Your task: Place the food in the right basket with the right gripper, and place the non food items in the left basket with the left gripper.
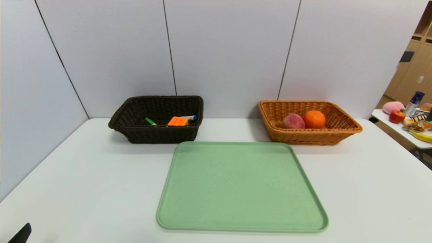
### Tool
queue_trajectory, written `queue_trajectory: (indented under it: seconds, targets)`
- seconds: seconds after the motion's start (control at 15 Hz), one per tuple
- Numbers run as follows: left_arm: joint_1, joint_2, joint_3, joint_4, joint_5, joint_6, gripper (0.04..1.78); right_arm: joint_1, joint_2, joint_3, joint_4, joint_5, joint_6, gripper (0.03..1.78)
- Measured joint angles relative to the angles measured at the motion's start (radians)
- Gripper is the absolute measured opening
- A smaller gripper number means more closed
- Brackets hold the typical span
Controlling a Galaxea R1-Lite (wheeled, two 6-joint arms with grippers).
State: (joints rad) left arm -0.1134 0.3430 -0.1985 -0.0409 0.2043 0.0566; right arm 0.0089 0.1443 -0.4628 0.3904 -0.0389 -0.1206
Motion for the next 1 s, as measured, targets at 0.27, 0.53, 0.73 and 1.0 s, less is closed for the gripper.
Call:
queue_trajectory:
  seconds: [0.27,0.53,0.73,1.0]
  targets:
    - [0.0,-0.051,-0.006,0.041,0.0,0.023,1.69,-0.009,-0.12,0.071,0.038,0.007,-0.017,1.69]
    - [0.031,-0.065,-0.141,0.206,-0.019,-0.047,1.69,-0.009,-0.146,0.08,0.045,0.054,-0.015,1.69]
    - [0.062,-0.085,-0.177,0.29,-0.026,-0.079,1.69,-0.009,-0.147,0.093,0.045,0.067,-0.013,1.69]
    - [0.113,-0.164,-0.184,0.423,-0.112,-0.098,1.69,-0.009,-0.147,0.116,0.04,0.093,-0.011,1.69]
